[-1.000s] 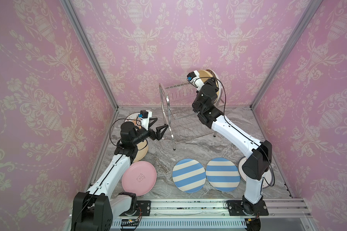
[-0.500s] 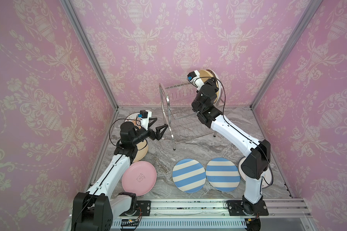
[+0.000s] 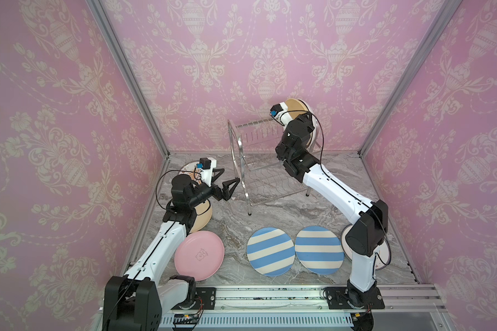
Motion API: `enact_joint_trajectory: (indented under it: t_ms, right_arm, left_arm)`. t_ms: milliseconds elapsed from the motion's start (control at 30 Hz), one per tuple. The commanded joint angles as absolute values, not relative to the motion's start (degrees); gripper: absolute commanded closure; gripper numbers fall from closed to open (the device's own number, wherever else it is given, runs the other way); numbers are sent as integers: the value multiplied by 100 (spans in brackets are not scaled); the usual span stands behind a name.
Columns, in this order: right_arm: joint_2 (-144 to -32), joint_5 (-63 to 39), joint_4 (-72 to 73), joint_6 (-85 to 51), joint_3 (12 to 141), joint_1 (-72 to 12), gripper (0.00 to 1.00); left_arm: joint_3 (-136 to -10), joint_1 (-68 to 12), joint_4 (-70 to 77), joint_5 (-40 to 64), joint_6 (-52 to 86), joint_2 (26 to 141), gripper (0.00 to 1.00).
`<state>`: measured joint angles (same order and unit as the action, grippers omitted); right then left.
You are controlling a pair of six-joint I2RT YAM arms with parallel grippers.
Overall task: Load plates into a dish rack
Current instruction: Place the plate on the dish rack.
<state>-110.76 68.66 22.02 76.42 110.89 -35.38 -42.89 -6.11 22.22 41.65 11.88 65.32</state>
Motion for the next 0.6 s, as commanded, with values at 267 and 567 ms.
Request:
enact_joint_trajectory:
  t_ms: [267,567]
  right_arm:
    - [-10980,6962,2168,7901,11345,-3594,67]
    - [-10961,6926,2511,8473,11562,-3682,62]
  left_arm:
    - [-4341,-570,2242,4342,1337,6508,1]
    - [-4371,-571,2224,4333,1338,6503,1]
